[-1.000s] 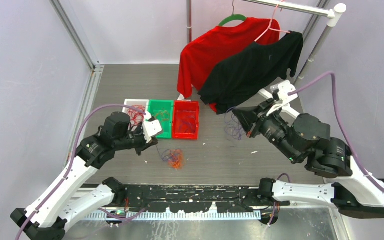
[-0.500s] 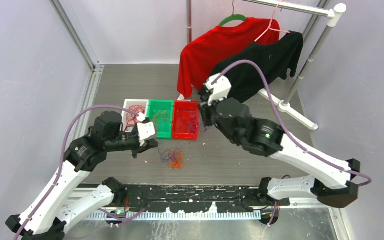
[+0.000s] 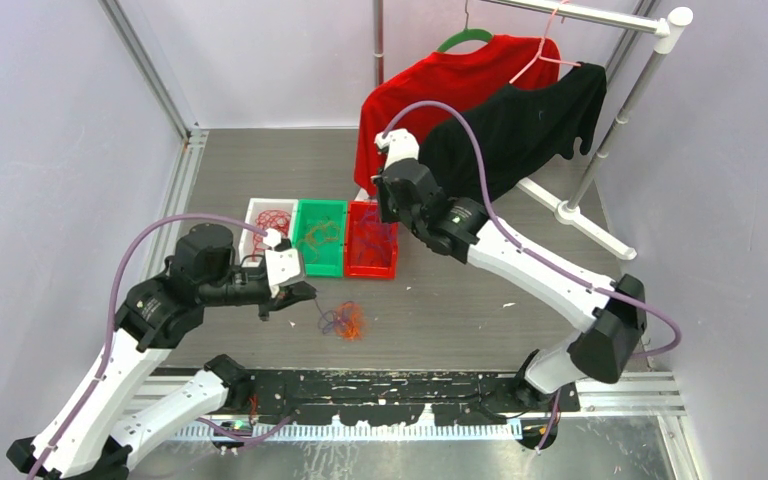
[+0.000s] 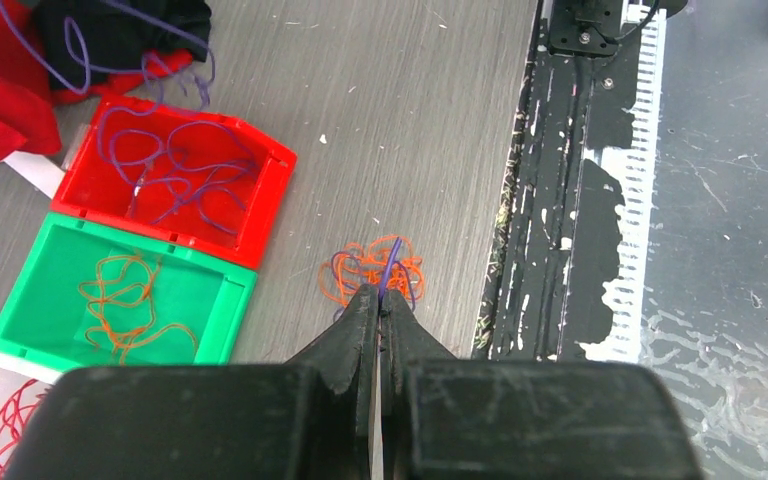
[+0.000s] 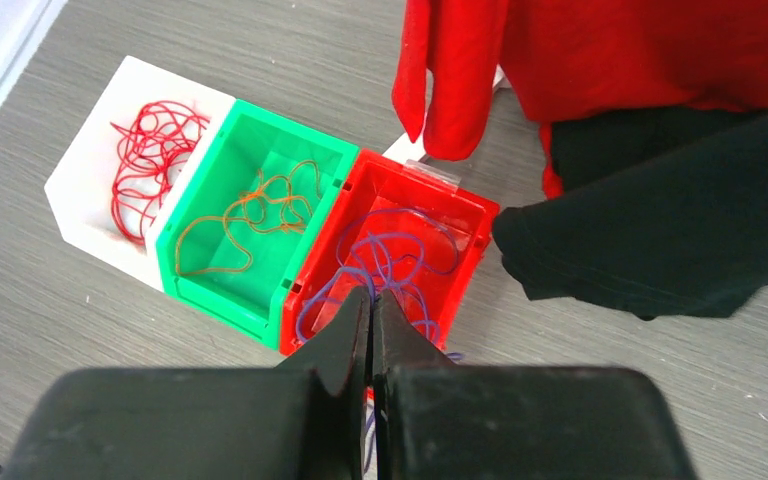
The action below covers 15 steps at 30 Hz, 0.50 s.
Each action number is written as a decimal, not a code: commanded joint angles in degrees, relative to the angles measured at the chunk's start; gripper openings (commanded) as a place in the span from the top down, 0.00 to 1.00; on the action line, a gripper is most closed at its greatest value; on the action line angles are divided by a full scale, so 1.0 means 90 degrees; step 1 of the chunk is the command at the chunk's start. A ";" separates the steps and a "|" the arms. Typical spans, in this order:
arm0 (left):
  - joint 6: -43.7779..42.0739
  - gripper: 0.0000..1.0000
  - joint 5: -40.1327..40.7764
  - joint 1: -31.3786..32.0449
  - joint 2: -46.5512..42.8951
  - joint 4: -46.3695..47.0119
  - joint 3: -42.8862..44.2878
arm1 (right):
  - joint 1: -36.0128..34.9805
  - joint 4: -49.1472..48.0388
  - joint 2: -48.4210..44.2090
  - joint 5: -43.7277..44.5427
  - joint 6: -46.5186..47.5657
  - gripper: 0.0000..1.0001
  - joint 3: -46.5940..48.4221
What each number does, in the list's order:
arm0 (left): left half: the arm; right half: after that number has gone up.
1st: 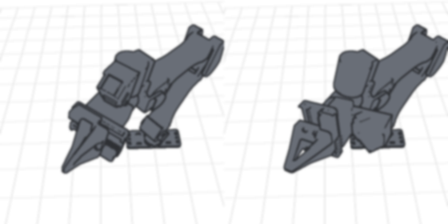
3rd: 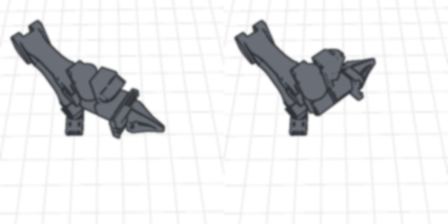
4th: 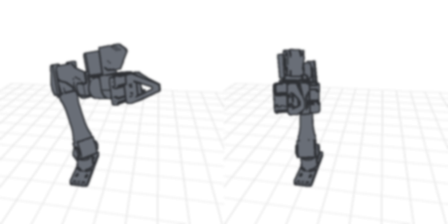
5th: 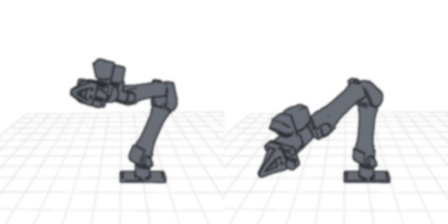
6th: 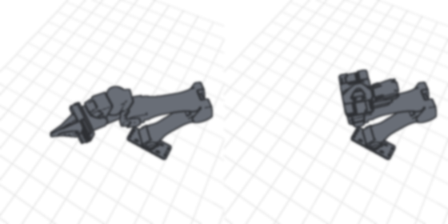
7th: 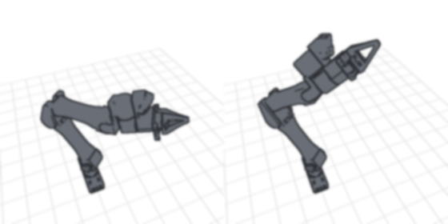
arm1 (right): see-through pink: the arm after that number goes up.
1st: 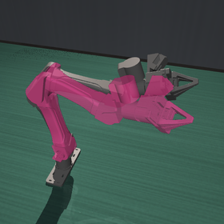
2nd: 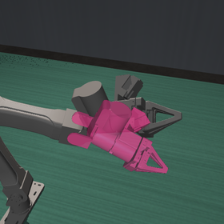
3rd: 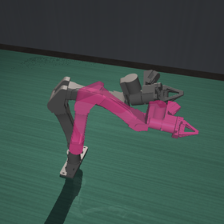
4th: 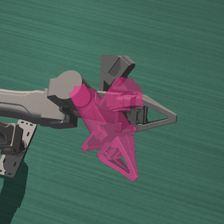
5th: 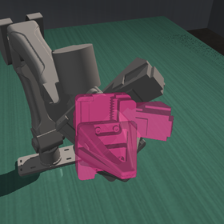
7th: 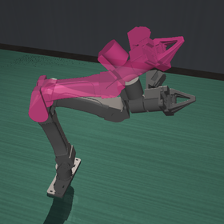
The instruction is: Untangle the cables
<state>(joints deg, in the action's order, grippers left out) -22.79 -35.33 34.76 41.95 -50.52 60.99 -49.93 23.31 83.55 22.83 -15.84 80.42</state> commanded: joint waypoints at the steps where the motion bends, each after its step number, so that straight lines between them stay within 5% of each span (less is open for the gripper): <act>1: 0.0070 1.00 -0.0313 0.0015 0.0052 0.0115 0.0343 | 0.0109 -0.0503 0.0293 -0.0215 -0.0156 0.99 0.0438; 15: 0.0072 1.00 -0.0386 0.0014 0.0181 0.0174 0.0516 | 0.0592 -0.1046 0.1684 -0.0433 -0.0745 0.99 0.0192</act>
<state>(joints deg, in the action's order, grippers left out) -22.74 -37.10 34.76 43.40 -50.65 63.33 -45.45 18.28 96.64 19.27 -20.16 81.43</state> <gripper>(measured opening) 0.008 0.054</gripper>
